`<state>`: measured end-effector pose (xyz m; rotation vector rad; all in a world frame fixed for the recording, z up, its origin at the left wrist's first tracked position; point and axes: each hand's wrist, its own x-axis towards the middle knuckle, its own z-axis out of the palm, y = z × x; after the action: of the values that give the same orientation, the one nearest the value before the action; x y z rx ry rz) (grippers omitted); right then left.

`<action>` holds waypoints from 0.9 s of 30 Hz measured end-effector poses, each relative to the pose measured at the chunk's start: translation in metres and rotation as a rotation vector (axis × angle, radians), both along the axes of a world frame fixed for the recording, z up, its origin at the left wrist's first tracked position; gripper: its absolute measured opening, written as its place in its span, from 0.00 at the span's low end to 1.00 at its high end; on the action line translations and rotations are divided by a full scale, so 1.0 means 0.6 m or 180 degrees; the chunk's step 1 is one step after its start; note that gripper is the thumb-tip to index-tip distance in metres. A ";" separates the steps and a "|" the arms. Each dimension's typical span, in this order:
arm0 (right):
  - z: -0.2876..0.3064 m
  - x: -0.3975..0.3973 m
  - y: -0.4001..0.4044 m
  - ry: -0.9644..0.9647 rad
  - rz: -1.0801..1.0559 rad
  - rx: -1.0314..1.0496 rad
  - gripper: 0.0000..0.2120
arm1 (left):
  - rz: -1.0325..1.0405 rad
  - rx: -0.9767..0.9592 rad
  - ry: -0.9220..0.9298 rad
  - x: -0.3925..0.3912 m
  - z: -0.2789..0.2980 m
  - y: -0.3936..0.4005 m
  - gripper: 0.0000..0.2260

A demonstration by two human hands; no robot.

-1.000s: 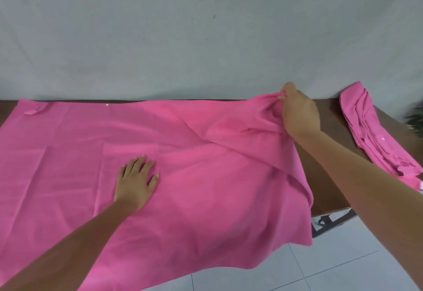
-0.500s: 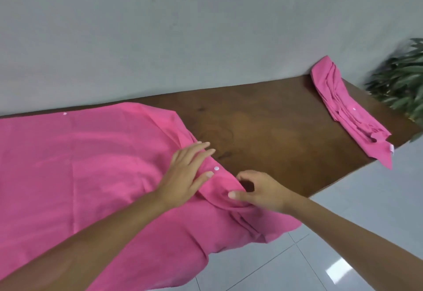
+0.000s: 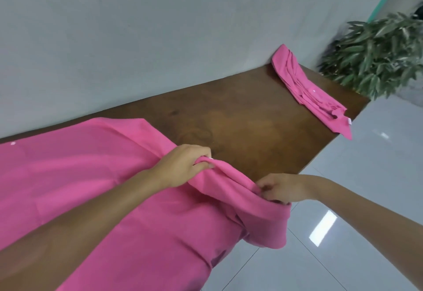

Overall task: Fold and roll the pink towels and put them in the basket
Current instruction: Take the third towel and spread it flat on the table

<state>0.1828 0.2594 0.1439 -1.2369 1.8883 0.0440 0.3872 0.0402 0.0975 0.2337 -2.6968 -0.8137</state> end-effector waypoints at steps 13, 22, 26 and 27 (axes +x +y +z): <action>0.080 -0.044 0.061 0.2472 -0.1067 -0.3355 0.06 | 0.0286 -0.0484 0.0218 -0.071 0.024 0.003 0.14; 0.036 -0.142 0.054 0.2212 -0.1344 -0.3282 0.05 | 0.0814 -0.0717 0.0304 -0.128 0.025 -0.009 0.13; 0.045 -0.261 0.037 0.3049 -0.0053 -0.2852 0.15 | 0.1082 -0.1133 0.0183 -0.187 0.035 -0.025 0.08; 0.054 -0.292 0.023 0.3165 0.0082 -0.2898 0.16 | 0.1218 -0.1212 0.0153 -0.208 0.041 -0.029 0.09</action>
<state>0.0075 0.2729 0.1762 -2.0925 2.9063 -0.2648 0.2624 0.0230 0.1224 0.6027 -2.5752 -0.1885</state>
